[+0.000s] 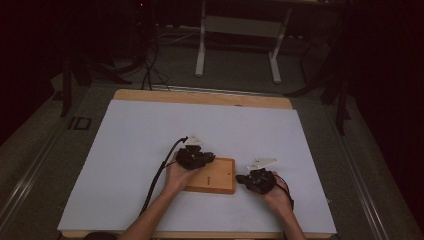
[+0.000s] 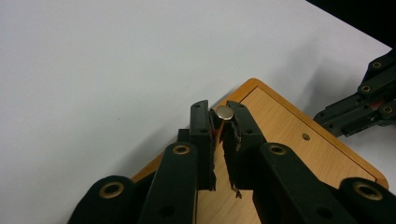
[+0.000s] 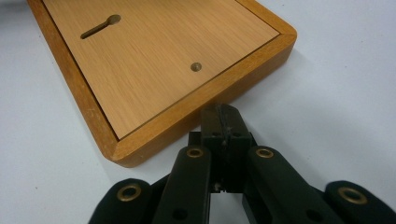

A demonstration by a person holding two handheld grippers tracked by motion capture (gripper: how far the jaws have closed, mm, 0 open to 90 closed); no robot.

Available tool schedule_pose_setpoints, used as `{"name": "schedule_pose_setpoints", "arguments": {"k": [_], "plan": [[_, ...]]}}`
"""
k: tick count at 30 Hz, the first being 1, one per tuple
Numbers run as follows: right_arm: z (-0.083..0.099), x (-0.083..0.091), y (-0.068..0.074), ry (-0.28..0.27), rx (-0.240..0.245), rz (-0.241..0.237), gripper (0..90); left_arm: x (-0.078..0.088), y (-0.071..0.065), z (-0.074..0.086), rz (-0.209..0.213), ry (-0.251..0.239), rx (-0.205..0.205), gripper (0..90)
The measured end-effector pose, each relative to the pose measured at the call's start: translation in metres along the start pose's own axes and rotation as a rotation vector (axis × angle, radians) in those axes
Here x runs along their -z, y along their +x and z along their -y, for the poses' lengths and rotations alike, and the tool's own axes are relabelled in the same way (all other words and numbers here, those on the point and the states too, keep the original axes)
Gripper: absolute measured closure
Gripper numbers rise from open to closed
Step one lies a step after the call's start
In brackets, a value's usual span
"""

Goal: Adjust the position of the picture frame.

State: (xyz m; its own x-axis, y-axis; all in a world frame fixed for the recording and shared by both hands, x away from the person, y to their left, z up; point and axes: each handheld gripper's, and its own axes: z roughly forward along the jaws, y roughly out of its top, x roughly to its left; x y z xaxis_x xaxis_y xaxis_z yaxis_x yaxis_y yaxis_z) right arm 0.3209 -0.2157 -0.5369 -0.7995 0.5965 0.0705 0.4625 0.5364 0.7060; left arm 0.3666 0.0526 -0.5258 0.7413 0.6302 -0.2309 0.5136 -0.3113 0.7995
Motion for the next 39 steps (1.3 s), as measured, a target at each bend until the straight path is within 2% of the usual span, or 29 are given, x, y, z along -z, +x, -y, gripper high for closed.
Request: {"name": "schedule_pose_setpoints", "arguments": {"k": [8,12,15,21,26,27,29,31,33,39], "plan": [[-0.002,-0.003,0.0,-0.008,-0.006,0.001,90.0,0.005,-0.002,0.002,-0.046,0.0,0.024,82.5],[-0.003,-0.004,0.0,-0.01,-0.006,0.002,90.0,0.007,0.0,0.003,-0.053,-0.005,0.039,82.3],[-0.003,-0.004,0.0,-0.009,-0.005,0.002,90.0,0.007,0.002,0.004,-0.031,-0.011,0.035,81.6],[-0.003,-0.004,-0.001,-0.01,-0.007,0.003,89.9,0.005,0.0,0.005,-0.017,-0.017,0.014,81.7],[-0.002,-0.003,-0.002,-0.012,-0.008,0.013,89.8,0.005,0.001,0.005,-0.007,-0.019,0.027,81.3],[-0.002,-0.003,-0.002,-0.011,-0.007,0.015,89.7,0.005,0.002,0.005,-0.003,-0.019,0.034,80.5],[-0.002,-0.002,-0.003,-0.011,-0.013,0.018,88.8,0.007,0.003,0.005,-0.003,-0.032,0.045,73.1],[-0.001,-0.002,-0.004,-0.013,-0.015,0.021,87.8,0.011,0.005,0.004,-0.011,-0.035,0.041,68.2],[-0.001,-0.002,-0.005,-0.015,-0.015,0.023,87.5,0.011,0.005,0.004,-0.011,-0.035,0.041,67.1],[-0.001,-0.001,-0.007,-0.023,-0.028,0.037,83.7,0.026,0.005,0.006,-0.039,-0.044,0.028,60.9]]}}
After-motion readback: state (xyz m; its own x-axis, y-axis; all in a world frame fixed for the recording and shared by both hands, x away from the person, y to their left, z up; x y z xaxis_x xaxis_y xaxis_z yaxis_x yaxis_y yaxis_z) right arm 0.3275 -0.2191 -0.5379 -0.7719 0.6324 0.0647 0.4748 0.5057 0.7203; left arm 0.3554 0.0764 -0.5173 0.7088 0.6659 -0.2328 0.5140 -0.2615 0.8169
